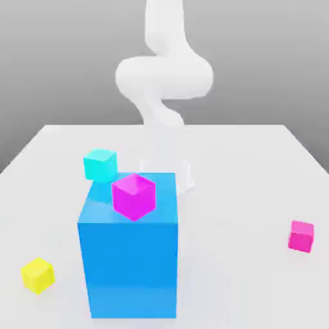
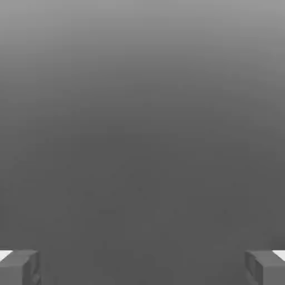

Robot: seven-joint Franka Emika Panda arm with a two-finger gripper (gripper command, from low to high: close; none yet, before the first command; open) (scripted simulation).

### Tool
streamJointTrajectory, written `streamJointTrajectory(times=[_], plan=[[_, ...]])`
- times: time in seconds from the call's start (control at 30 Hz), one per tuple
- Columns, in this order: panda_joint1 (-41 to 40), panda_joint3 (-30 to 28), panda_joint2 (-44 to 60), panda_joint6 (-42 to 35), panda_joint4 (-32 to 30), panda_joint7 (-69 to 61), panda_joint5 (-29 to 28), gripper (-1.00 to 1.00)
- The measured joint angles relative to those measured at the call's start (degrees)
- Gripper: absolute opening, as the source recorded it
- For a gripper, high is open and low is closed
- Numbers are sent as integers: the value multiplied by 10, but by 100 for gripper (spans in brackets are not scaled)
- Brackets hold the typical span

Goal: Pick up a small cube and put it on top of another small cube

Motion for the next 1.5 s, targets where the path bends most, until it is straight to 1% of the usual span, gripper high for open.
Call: streamJointTrajectory(times=[0.2, 0.4, 0.57, 0.67, 0.77, 0.83, 0.93, 0.97, 1.2, 1.27, 1.4, 1.47, 1.5], plan=[[71, 47, 127, 68, -50, -57, 15, 0], [138, 102, 250, 134, -98, -102, 15, 0], [188, 153, 355, 190, -138, -124, -7, 0], [233, 172, 420, 222, -162, -123, -40, 0], [266, 171, 486, 256, -180, -108, -87, 0], [288, 148, 528, 286, -176, -84, -124, 0], [330, 97, 590, 333, -164, -49, -171, 0], [342, 82, 606, 346, -160, -41, -180, -100], [343, 81, 608, 347, -160, -38, -185, -100], [324, 105, 578, 323, -167, -57, -161, -100], [295, 146, 497, 262, -184, -113, -87, -100], [267, 131, 453, 221, -184, -143, -65, -100], [240, 120, 432, 200, -183, -156, -58, -100]])
